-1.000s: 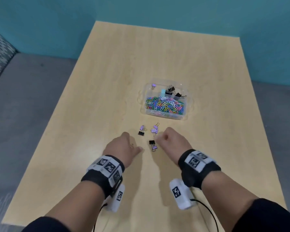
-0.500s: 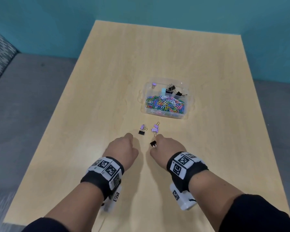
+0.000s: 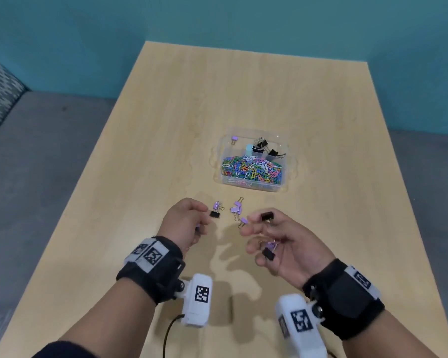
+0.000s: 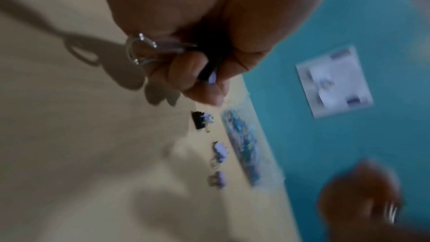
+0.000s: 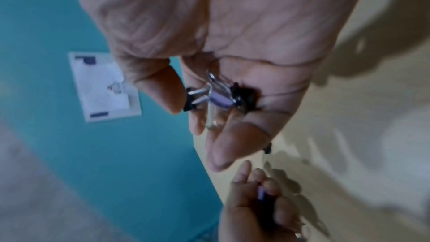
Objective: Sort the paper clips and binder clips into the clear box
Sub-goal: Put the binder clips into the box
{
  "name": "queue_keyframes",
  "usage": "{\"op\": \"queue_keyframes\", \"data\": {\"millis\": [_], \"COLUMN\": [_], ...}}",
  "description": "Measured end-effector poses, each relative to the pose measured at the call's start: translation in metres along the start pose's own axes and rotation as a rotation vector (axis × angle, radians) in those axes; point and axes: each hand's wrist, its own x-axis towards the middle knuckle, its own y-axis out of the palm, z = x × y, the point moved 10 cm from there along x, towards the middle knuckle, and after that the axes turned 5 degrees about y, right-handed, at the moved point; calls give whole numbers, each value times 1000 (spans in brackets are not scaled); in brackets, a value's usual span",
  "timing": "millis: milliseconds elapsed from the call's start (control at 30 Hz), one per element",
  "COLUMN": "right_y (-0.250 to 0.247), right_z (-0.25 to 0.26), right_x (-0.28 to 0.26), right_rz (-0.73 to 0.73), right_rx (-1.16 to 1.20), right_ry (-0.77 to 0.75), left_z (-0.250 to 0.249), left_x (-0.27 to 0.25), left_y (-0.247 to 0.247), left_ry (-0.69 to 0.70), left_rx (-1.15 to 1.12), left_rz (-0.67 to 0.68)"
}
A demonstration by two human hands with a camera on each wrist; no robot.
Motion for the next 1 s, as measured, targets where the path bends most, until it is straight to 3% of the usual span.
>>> {"op": "queue_keyframes", "data": {"millis": [100,167,267,333,433,533,600,700,767,867,1000], "right_y": [-5,-16,-38,-53,-45,-27,-22,-22,-24,-18,-14], "right_z": [13,19,17,20,35,31,28,24,23,22,25], "right_x": [16,24,30,33,39,53,62,70,71,68,59], "right_rz": [-59,-166,-321,-465,-566,-535,-502,-454,-431,-420,-423], "right_rx": [143,141,-89,-461,-1154,-1542,-1632,-1661,-1688,-1785,-1861], "right_ry": [-9,-18,-4,-16,-91,-68,-40,10,53,56,-15], "left_z": [-21,-27,-27,-24,-26,-28,-19,6,9,-17,-90], "left_x": [11,10,13,17,20,16,15,8,5,19,56], "left_y": [8,21,32,38,40,37,26,18,22,22,41], "left_ry": [204,266,287,284,307,312,209,-83,-204,-146,89], "left_rx": [624,909,1051,1084,1075,985,684,-74,-268,-258,159], "left_rz": [-50,-32,-28,6,32,26,12,47,106,77,68]}}
